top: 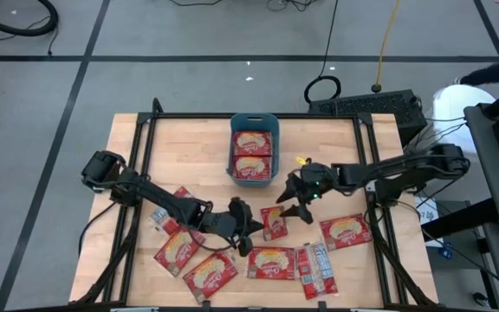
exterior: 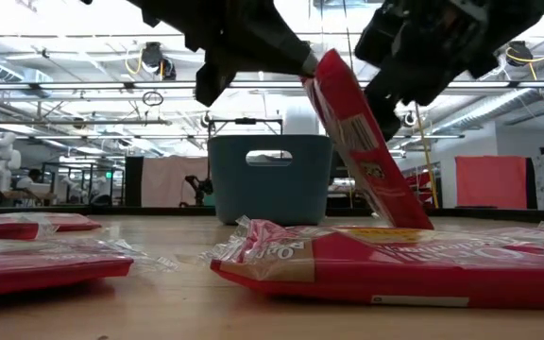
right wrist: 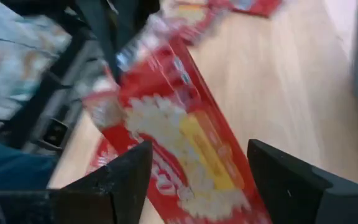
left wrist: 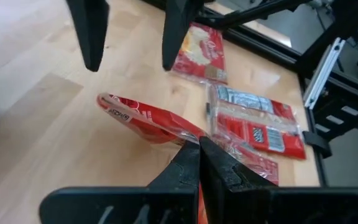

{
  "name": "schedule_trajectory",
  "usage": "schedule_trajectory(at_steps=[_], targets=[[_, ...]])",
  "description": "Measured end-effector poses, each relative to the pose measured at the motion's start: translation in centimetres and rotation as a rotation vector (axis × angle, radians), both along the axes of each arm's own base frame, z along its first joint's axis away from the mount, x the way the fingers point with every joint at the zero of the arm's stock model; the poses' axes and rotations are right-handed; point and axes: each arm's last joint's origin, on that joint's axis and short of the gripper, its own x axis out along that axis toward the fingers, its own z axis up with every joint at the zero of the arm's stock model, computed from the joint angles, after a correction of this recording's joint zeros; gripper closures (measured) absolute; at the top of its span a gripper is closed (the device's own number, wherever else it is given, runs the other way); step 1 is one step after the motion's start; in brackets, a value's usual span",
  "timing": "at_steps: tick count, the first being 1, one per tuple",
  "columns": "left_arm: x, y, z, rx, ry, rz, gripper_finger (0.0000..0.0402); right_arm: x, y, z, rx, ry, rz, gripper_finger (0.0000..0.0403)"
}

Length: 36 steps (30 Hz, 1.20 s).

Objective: Sort popcorn bags into baskets
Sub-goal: Put the red popcorn bag into the blue bin

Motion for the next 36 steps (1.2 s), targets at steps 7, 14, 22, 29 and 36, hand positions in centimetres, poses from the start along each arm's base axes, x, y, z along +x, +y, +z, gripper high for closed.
schedule_trajectory(at_steps=[7, 14, 22, 29, 36], targets=[[0.0, 0.0, 0.0, 0.02, 0.012, -0.07, 0.0401, 1.2, -1.7, -2.1, 0.044, -0.019, 0.109, 0.0149], [0.1, 0.5, -0.3, 0.05, 0.043, -0.094, 0.0401, 1.8, -1.5, -3.5, 0.086, -0.006, 0.181, 0.0151], [0.1, 1.1, -0.6, 0.077, 0.078, -0.082, 0.0401, 1.8, 0.0, -3.5, 0.155, 0.019, 0.249, 0.0233], [0.0, 1.4, -0.8, 0.094, 0.095, -0.046, 0.0401, 2.0, 0.7, -3.1, 0.233, 0.039, 0.232, 0.0343], [0.0, 1.3, -0.8, -0.033, 0.094, 0.013, 0.0389, 1.9, 1.1, -2.7, 0.361, 0.12, 0.17, 0.0391]])
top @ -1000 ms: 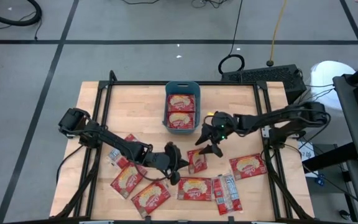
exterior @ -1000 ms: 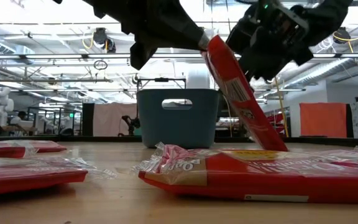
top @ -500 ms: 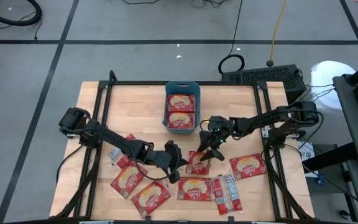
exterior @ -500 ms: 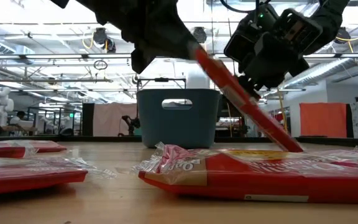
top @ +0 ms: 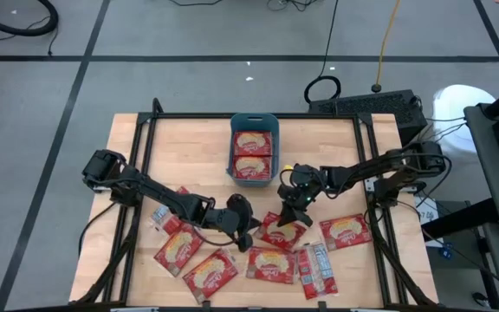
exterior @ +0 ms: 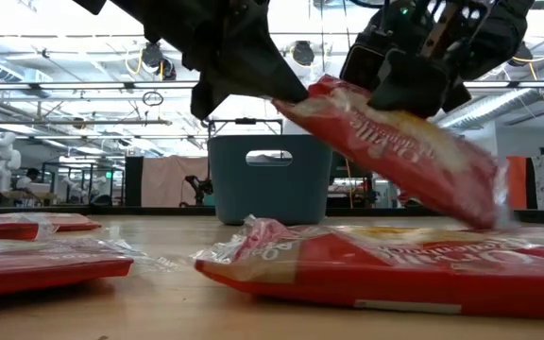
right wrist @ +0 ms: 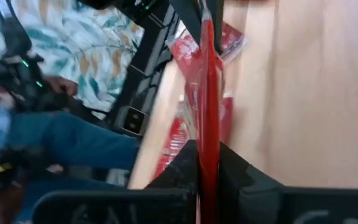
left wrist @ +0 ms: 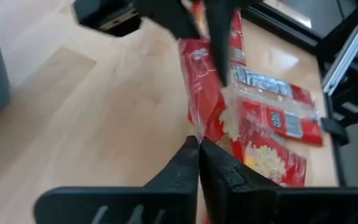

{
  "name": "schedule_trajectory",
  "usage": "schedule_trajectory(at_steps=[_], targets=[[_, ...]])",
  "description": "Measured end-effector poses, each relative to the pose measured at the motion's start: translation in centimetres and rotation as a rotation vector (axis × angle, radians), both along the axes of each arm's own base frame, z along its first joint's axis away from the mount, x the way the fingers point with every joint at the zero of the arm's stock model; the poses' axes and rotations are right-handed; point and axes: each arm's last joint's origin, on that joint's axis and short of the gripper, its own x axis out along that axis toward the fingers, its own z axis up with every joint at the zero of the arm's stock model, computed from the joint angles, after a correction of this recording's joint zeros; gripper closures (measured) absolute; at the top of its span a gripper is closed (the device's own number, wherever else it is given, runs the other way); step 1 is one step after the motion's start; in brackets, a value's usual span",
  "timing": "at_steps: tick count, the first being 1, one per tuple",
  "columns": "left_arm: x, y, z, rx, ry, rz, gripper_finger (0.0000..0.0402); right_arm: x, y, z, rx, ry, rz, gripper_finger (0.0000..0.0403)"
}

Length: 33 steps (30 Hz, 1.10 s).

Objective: Sort popcorn bags into baskets
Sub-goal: Put the red popcorn bag into the blue bin

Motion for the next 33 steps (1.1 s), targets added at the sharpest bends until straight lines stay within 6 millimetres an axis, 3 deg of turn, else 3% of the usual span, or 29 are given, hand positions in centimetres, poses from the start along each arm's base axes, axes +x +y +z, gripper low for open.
schedule_trajectory(at_steps=[5, 11, 16, 22, 33], targets=[[-0.3, -0.3, 0.7, -0.105, -0.019, 0.05, 0.0315, -0.5, 0.6, 1.4, 0.07, 0.026, -0.022, 0.0391], [-0.8, 0.0, 2.4, -0.193, -0.06, 0.09, 0.0203, -1.8, 0.9, 3.6, 0.033, 0.013, -0.101, 0.0397], [-1.4, 0.8, 4.4, -0.233, -0.116, 0.135, 0.0148, -3.3, 0.8, 4.8, 0.001, 0.037, -0.14, 0.0396], [-2.4, 2.7, 6.9, -0.25, -0.171, 0.201, 0.0138, -4.8, 0.7, 6.1, -0.007, 0.034, -0.139, 0.0396], [-3.1, 4.9, 9.0, -0.293, -0.224, 0.206, 0.0184, -6.8, 0.6, 8.2, 0.107, 0.063, -0.19, 0.0396]])
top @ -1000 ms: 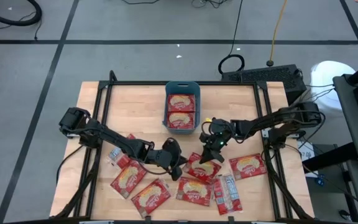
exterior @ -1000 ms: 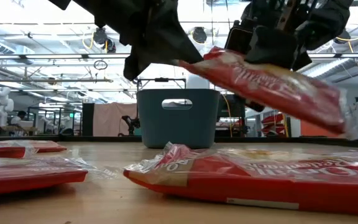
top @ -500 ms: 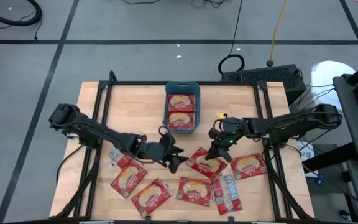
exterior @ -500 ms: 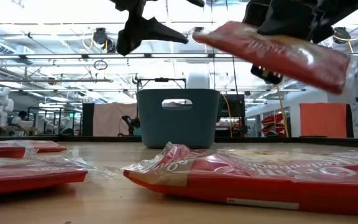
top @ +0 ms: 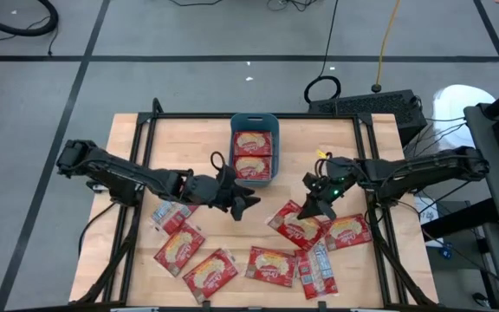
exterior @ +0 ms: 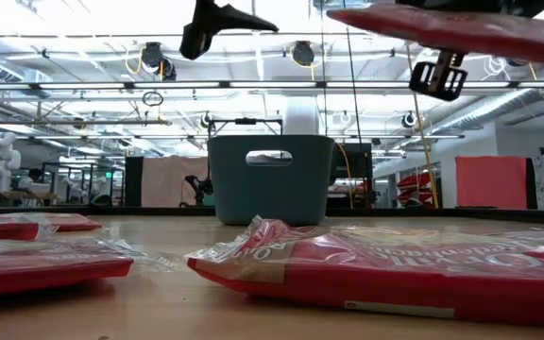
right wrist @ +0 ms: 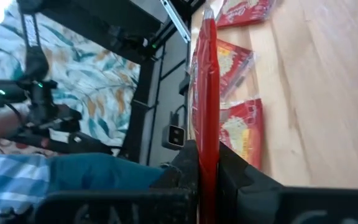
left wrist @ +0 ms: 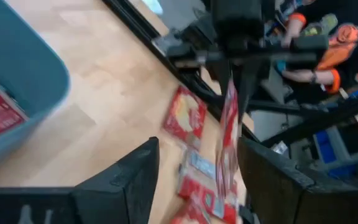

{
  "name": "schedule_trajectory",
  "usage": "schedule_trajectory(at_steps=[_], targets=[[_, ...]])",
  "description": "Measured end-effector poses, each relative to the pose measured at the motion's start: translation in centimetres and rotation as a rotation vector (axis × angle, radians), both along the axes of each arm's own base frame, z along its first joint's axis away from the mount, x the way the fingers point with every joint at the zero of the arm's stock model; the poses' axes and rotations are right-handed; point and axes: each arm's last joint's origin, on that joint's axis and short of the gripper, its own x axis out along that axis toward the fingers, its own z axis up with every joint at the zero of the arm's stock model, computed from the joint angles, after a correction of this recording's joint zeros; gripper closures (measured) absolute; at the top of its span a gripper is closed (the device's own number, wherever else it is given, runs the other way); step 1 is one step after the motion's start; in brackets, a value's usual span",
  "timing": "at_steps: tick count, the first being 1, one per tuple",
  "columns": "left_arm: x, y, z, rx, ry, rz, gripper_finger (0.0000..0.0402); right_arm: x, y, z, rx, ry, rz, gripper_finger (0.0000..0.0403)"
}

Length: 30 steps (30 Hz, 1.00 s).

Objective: Sort popcorn bags into baskets
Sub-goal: Put the red popcorn bag into the blue bin

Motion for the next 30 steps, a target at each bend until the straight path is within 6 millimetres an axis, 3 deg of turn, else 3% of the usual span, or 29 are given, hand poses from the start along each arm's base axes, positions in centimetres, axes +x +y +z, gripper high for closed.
schedule_trajectory(at_steps=[8, 18, 30], targets=[[0.3, 1.2, -0.1, -0.019, 0.015, -0.039, 0.0187, 0.7, -0.1, 3.0, 0.037, -0.039, -0.024, 0.0396], [1.0, 4.1, 0.7, -0.118, -0.067, -0.097, 0.0188, 1.4, -1.0, 6.9, 0.021, 0.111, -0.085, 0.0396], [1.3, 6.3, 1.5, -0.036, -0.162, -0.137, 0.0188, 2.4, -1.2, 10.3, 0.062, 0.15, -0.119, 0.0396]])
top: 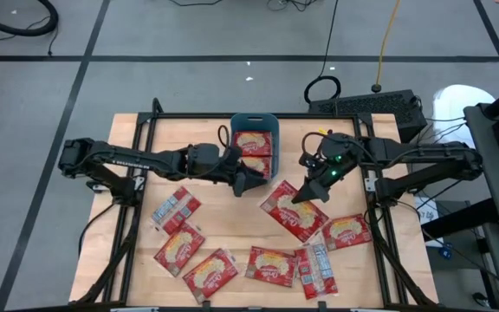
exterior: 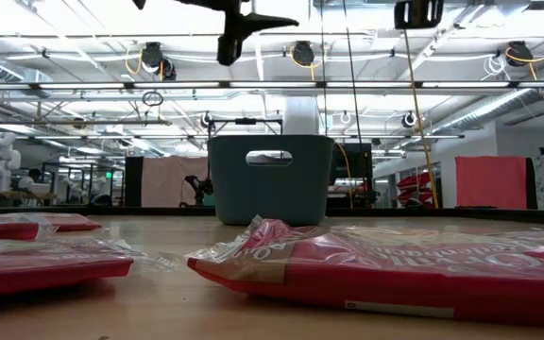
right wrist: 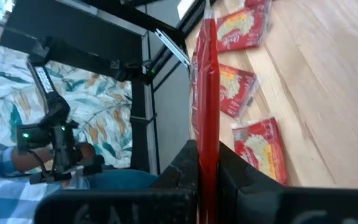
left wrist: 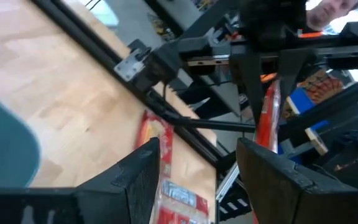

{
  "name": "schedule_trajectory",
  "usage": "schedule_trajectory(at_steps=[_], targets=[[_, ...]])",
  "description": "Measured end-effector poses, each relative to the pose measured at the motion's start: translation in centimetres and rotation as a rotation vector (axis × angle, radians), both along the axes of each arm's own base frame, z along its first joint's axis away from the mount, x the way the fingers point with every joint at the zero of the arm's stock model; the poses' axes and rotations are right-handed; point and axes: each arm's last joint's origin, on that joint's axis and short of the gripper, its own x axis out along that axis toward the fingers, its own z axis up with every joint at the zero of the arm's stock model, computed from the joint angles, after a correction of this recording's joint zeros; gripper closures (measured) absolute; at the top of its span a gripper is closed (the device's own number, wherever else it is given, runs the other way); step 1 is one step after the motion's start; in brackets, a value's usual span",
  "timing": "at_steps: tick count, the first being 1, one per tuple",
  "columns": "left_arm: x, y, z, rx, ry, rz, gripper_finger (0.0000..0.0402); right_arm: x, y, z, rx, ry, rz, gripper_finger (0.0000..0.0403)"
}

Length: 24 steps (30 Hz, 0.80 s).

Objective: Sort popcorn bags into baskets
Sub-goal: Put the red popcorn bag into the blue bin

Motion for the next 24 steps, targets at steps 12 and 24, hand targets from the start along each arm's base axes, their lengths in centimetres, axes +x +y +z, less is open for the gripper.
schedule_trajectory(at_steps=[12, 24], targets=[[0.2, 0.2, 0.9, 0.098, -0.103, -0.018, 0.0188, 0.3, -0.2, 0.0, -0.027, 0.034, -0.075, 0.0396], [-0.1, 0.4, 1.8, 0.11, -0.177, -0.039, 0.016, 1.6, -0.9, -1.2, -0.107, 0.035, -0.042, 0.0395]])
